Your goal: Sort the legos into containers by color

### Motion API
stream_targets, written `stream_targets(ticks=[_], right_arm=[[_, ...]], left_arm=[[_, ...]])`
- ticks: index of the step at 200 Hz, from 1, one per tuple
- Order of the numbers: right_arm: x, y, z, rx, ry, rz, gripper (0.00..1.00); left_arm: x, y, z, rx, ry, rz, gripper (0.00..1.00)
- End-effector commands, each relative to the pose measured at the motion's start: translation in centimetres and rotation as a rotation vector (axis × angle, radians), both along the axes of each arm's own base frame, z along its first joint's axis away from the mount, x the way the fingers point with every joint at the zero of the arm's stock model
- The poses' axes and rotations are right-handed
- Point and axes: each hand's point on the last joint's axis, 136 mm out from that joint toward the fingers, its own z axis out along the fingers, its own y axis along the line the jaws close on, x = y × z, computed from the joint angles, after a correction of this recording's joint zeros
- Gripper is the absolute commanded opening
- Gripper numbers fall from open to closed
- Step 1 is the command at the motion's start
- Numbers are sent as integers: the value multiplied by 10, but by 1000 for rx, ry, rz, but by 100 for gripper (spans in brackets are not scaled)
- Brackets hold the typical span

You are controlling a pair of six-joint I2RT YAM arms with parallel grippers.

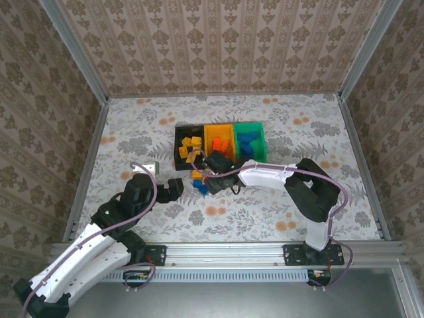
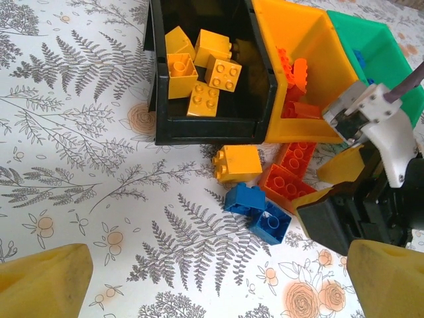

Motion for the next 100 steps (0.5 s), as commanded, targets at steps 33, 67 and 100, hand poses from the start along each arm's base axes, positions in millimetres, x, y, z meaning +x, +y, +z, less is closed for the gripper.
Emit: stream_targets(ticks=[33,67,100], right_arm=[[-5,2,-14,-37,47,52,60],[-3,5,-20,-48,51,59,59],[-1,7,-23,-55,48,58,57]], left_arm=[[-2,5,-9,2,33,13,100],[-1,4,-12,-3,44,11,100],[0,3,-16,-8,56,10,100]])
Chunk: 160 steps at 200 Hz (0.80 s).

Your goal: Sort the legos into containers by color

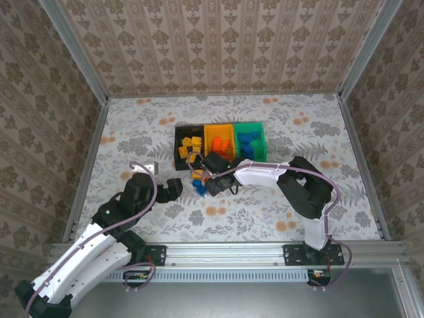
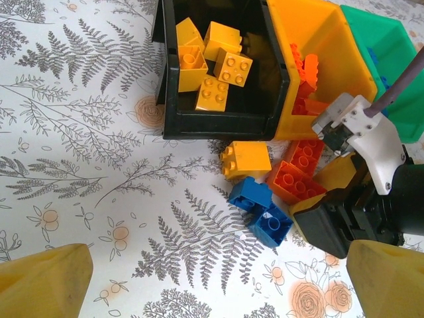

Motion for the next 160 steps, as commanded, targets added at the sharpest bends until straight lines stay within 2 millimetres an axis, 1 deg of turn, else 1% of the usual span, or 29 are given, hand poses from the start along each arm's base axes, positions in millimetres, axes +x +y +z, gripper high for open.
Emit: stream_targets(ticks=[1,15,36,58,87,111,139,160], right_arm=[[-1,2,-7,-21,11,23,57],[-2,5,-7,-16,15,32,54],[-7,7,-6,-13,26,46,47],[-17,8,-5,2,42,57,40],[-39,7,-3,28,74,65,33],[-64,4,3,52,106,78,30],[-89,-4,19,114,131,66,29],[-96,-12,40,151,112,53,29]], left_arm=[[-2,-1,-8,-7,28,-3,100],[-2,-2,-9,-7,31,-6,100],[-1,-1,-10,-4,36,-5,100],[-1,-1,-10,-7,35,-3,100],[0,-1,-12,-10,36,0,100],[1,-1,-13,-13,37,2,100],[4,-3,-16,-10,44,2,100],[6,-5,-21,-13,53,4,100]])
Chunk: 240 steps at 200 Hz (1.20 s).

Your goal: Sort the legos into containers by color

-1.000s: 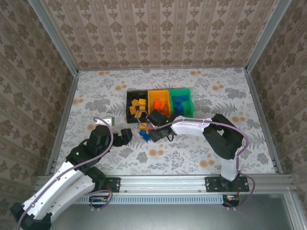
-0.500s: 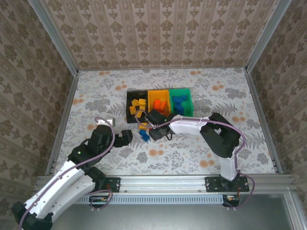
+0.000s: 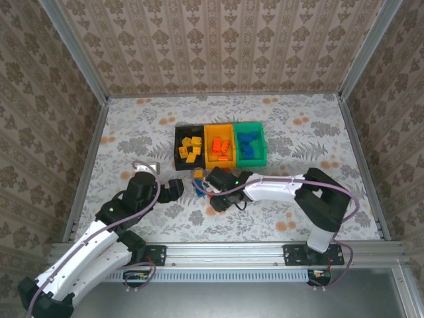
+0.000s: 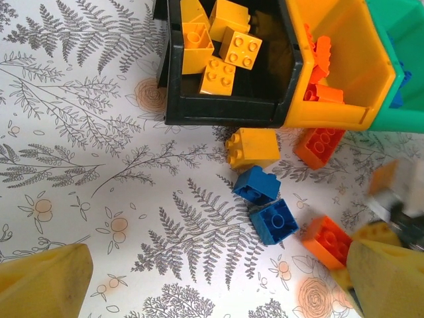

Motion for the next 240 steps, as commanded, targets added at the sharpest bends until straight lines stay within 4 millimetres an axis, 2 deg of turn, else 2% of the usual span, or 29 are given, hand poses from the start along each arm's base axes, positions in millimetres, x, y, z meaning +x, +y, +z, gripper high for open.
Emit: stream_targets(ticks=[1,24,45,73,96,113,140,167,213,226,240], right_arm=[[-11,-7,29,68,13,-42,29],[-4,-16,60,91,-47,-68,29],[13,-18,93,137,-109,-105,29],[59,-22,127,168,-180,-217,29],[102,-22,139,176,-204,-326,29],[132,-21,137,176,-204,-392,29],[170,-26,117,94,-190,-483,29],[198,-25,98,32,-183,-553,29],[222,-18,77,-3,-161,-621,34],[224,-17,75,-6,-153,-635,41],[225,-15,78,3,-152,-640,55]], left_arm=[[3,-3,-6,-19,8,9,100],[5,-3,-11,-18,20,17,100],[5,-5,-15,-20,29,12,100],[5,-5,-18,-21,36,13,100],[4,-4,-19,-17,45,19,100],[3,-2,-20,-13,53,25,100],[1,-3,-22,-18,68,23,100],[0,-3,-25,-23,80,23,100],[-2,-5,-29,-37,97,21,100],[-3,-5,-31,-34,102,18,100],[-3,-5,-31,-32,104,15,100]])
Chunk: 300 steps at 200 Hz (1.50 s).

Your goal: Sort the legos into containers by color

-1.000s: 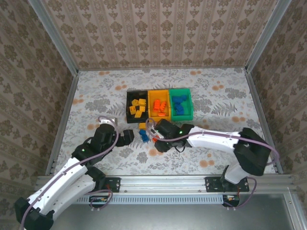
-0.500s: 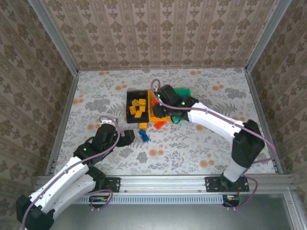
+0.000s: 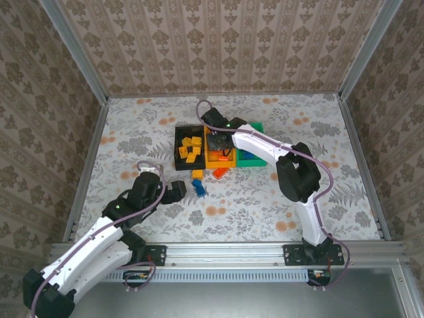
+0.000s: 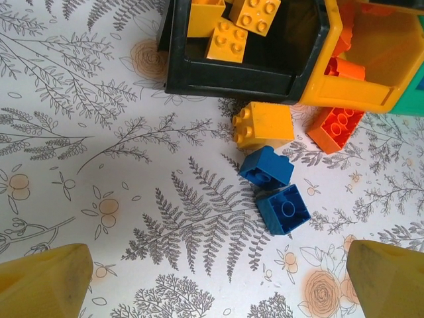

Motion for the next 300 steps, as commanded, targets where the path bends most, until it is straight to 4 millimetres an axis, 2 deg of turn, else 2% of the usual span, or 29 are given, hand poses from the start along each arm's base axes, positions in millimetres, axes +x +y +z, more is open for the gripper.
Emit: stream_targets(ticks=[1,30,56,76,98,115,138,161,175,220,248,274,300], right_arm=[[3,-5,7,-13,3,-55,56],[2,-5,25,15,-30,-61,69],[-9,-9,44,56,-75,-72,73],[-25,-15,52,89,-95,-76,73],[-44,-23,54,119,-100,-76,74],[-60,-34,48,121,-79,-84,74],[-69,-42,48,141,-91,-91,74],[-77,-49,47,144,-97,-98,74],[-80,-52,48,147,-101,-100,74],[-84,-57,51,152,-116,-97,75],[-85,-62,55,146,-132,-101,75],[-85,-68,60,148,-147,-111,75],[-83,-72,63,156,-157,-123,75]], left_arm=[[-2,0,-5,-12,26,5,100],[0,-3,-4,-11,26,-5,100],[5,-10,-1,10,19,-39,99],[13,-19,-3,42,30,-85,91],[22,-35,-12,86,65,-144,89],[29,-49,-23,149,85,-196,89],[36,-68,-32,284,69,-254,88],[45,-81,-45,347,84,-270,79],[53,-85,-52,362,87,-265,78],[72,-90,-70,430,85,-242,77],[71,-90,-81,442,117,-247,65],[65,-85,-92,451,142,-244,63],[61,-81,-97,454,154,-236,49]])
